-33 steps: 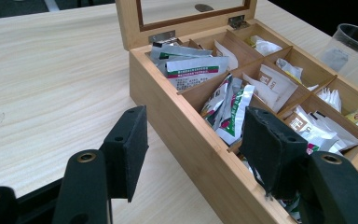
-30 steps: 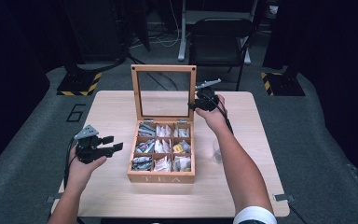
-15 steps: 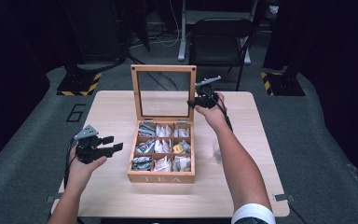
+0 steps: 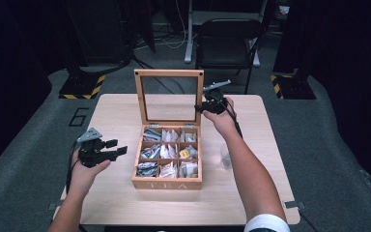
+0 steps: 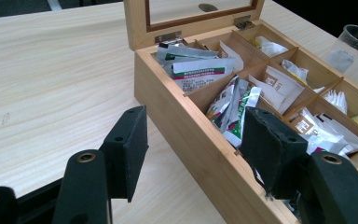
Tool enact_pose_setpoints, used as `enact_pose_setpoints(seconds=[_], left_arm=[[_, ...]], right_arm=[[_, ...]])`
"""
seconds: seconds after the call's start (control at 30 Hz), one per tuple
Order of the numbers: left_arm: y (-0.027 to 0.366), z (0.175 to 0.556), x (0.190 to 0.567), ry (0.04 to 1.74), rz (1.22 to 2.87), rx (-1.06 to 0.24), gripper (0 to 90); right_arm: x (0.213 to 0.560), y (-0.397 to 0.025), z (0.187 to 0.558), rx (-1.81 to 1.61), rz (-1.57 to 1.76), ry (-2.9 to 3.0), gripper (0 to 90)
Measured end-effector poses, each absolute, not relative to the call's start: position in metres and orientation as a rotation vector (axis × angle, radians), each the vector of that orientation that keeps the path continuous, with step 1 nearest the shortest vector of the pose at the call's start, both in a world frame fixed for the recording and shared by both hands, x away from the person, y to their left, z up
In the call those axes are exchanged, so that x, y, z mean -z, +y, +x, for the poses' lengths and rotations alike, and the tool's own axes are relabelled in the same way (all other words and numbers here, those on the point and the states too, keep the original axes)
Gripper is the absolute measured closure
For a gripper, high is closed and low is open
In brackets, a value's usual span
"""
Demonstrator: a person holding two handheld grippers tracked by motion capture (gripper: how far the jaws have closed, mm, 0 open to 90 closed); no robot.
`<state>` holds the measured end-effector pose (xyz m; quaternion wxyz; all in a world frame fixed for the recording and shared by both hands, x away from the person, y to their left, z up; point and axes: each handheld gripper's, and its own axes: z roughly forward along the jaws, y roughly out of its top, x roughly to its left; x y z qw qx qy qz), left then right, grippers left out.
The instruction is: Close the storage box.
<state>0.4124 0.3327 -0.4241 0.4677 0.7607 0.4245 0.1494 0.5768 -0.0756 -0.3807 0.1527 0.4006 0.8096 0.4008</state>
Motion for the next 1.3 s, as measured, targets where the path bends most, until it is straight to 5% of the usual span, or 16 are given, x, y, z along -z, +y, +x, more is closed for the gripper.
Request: enact_pose_setpoints(seconds=[1.3], left_arm=[[0.296, 0.519, 0.364, 0.998, 1.901, -0.382, 45.5]], right_arm=[[0.371, -0.077, 0.551, -1.165, 1.045, 2.289, 65.3]])
